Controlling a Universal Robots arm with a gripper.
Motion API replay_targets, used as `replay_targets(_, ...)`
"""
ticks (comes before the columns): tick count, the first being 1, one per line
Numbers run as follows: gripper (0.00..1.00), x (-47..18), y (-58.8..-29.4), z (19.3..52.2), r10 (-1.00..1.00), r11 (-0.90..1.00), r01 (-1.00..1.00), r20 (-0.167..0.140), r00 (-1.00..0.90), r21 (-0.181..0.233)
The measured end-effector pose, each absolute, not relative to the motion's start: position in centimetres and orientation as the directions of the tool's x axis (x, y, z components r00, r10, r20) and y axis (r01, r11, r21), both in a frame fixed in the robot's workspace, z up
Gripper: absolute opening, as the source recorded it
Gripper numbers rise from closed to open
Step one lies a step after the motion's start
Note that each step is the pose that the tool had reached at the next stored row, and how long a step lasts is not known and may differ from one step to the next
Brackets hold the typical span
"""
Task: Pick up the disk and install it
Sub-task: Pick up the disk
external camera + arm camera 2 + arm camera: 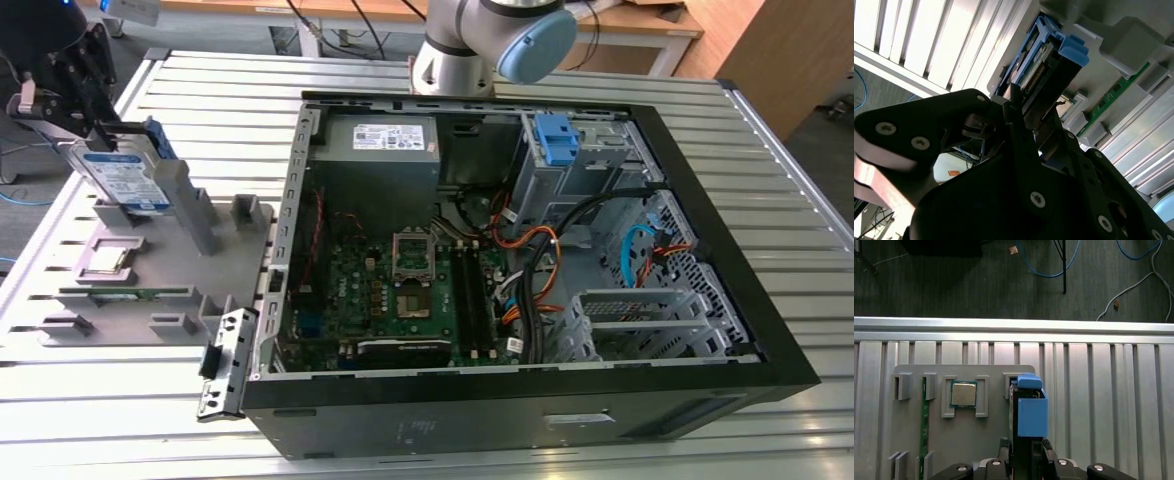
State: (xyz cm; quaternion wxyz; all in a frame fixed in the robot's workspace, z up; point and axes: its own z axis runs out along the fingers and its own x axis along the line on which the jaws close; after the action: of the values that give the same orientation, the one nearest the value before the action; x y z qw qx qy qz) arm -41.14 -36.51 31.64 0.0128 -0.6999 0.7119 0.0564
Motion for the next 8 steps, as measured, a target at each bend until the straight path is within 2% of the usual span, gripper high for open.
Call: replay_targets(8, 0.35, -41.07, -36.51, 31.41, -0.997, 0.015, -0.998, -0.08, -0.02, 0.064)
